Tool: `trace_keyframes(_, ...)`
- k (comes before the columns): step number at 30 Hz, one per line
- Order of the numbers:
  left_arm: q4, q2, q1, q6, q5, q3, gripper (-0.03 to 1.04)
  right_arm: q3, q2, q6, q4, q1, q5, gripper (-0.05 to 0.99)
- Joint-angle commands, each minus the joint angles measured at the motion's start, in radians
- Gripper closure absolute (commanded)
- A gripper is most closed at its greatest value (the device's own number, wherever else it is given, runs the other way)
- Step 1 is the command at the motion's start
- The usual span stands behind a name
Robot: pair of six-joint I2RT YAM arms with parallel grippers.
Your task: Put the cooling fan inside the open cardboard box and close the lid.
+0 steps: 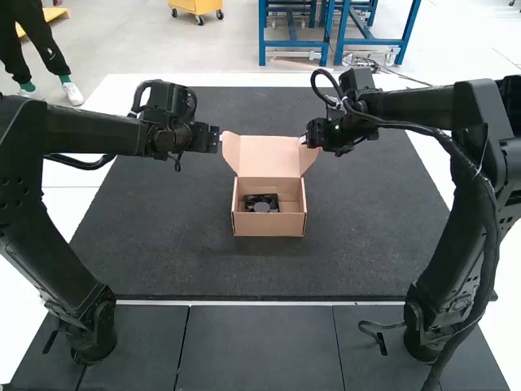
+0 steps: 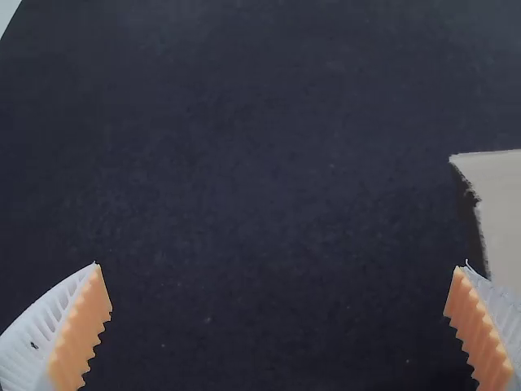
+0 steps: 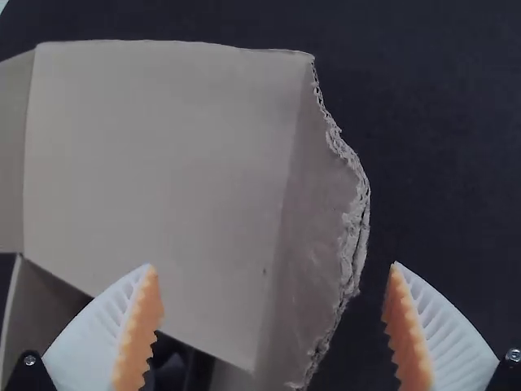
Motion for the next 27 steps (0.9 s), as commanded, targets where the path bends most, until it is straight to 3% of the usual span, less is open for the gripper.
trace_keyframes(1,0.012,0.014,-0.011,0.009,0.012,0.031,0.04,0.033,0.004,0.003,0.011,-0.013,-0.016,0.38)
trace_keyframes(10,0.017,0.021,-0.013,0.009,0.012,0.031,0.04,0.031,0.004,0.005,0.036,-0.013,-0.002,0.55)
trace_keyframes(16,0.019,0.028,-0.016,0.007,0.012,0.031,0.04,0.031,0.003,0.0,0.033,-0.015,0.022,0.58)
trace_keyframes(27,0.023,0.034,-0.039,0.006,0.01,0.034,0.04,0.03,-0.008,-0.004,0.031,-0.024,0.033,0.75)
